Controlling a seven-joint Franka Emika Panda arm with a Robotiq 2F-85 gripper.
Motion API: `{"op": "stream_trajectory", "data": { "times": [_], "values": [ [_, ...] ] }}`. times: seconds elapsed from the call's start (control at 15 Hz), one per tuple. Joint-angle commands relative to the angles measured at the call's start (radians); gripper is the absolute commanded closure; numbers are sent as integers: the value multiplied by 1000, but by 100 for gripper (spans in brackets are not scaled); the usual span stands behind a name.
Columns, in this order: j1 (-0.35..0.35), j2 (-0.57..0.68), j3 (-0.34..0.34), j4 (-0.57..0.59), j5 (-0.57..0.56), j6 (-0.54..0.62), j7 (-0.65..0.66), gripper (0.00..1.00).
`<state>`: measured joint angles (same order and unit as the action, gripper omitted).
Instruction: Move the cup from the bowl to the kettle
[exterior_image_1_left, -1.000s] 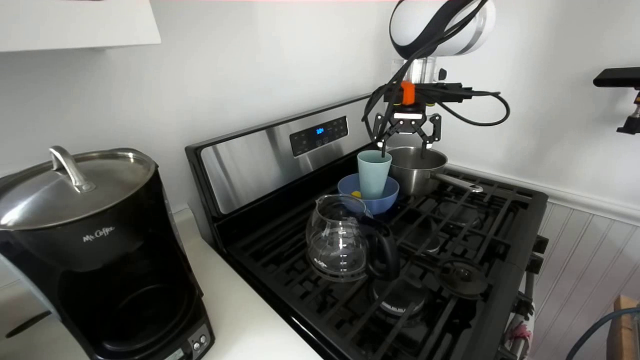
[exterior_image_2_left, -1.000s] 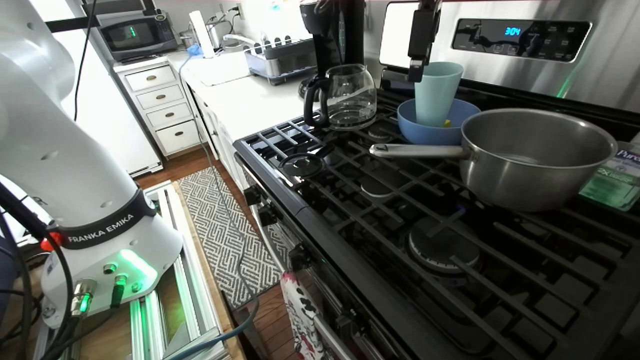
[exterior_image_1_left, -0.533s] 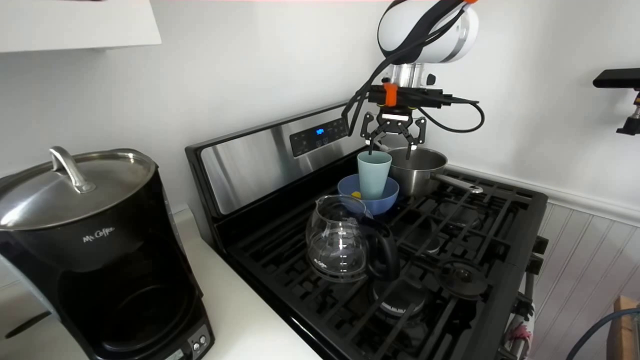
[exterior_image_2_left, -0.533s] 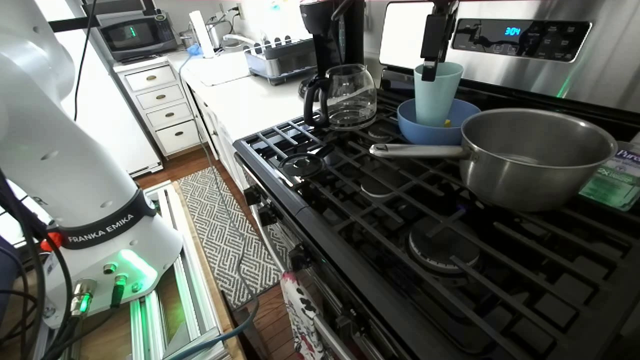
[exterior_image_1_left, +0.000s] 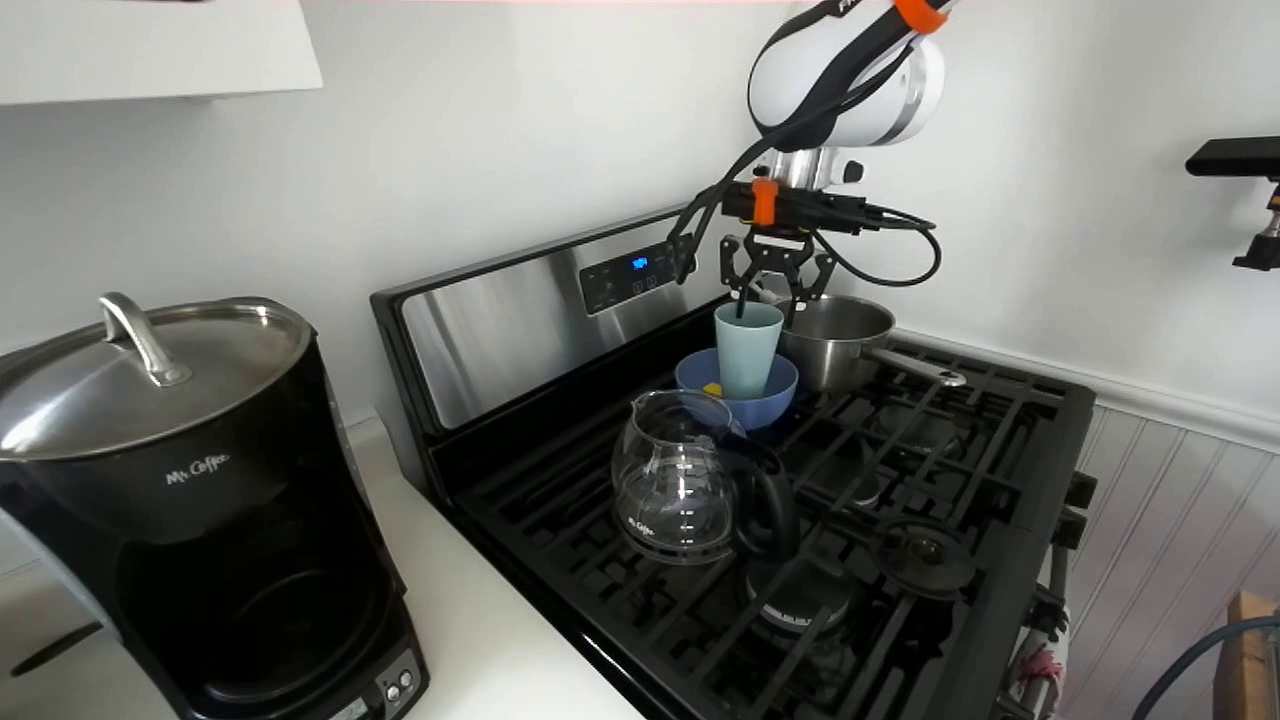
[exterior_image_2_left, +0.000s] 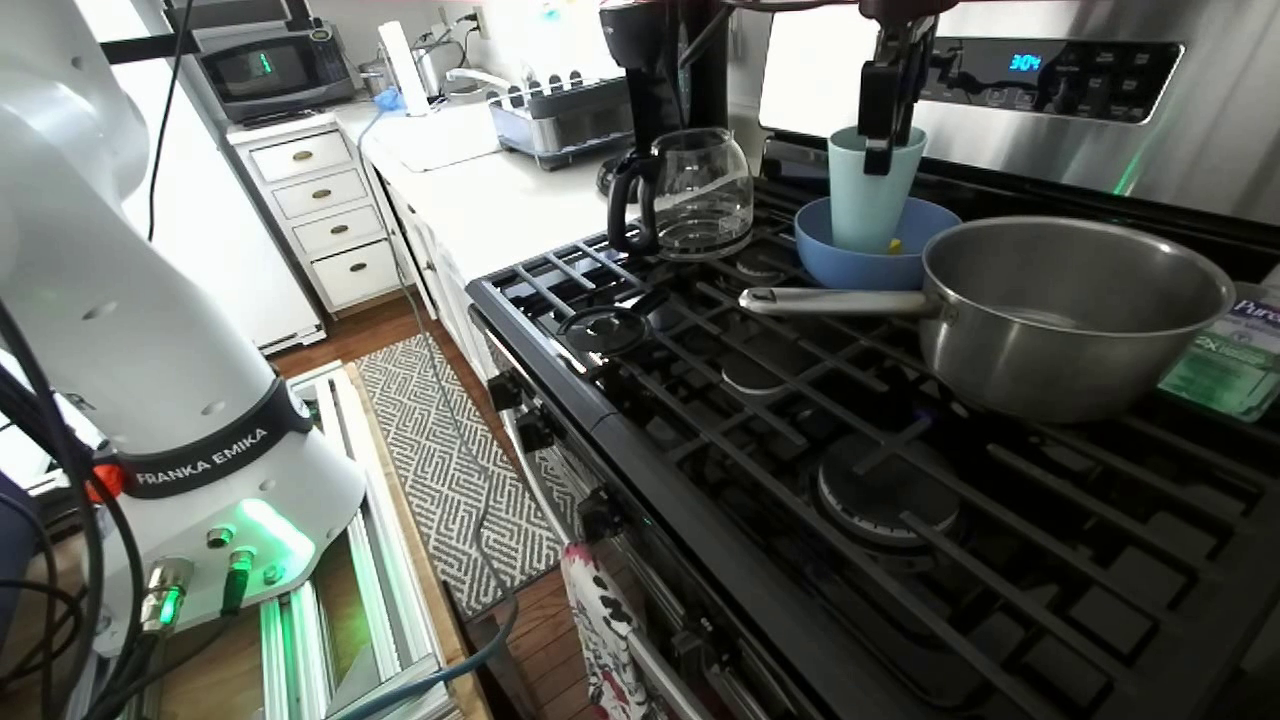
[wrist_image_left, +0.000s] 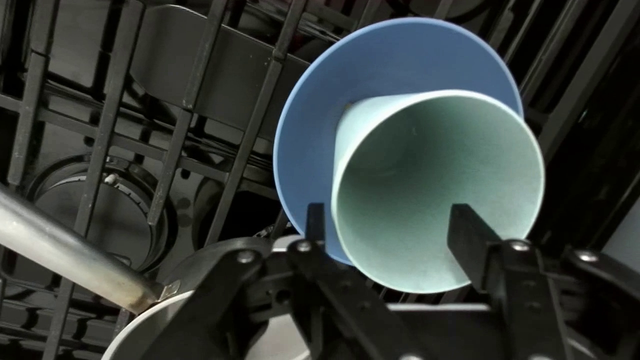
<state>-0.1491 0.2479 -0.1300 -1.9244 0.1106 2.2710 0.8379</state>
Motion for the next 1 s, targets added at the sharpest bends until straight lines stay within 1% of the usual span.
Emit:
{"op": "stream_trajectory", "data": {
  "times": [0.0, 0.33, 0.4, 0.6, 0.8, 0.93],
  "values": [
    [23, 18, -15, 5, 20, 30, 28, 64],
    [32, 4, -14, -9, 13, 25, 30, 98],
    [34, -4, -14, -16, 8, 20, 26, 100],
    [34, -32, -17, -40, -1, 3, 7, 100],
    [32, -80, -27, -66, -25, -53, -5, 99],
    [37, -159, -38, -121, -56, -77, 16, 99]
  ]
}}
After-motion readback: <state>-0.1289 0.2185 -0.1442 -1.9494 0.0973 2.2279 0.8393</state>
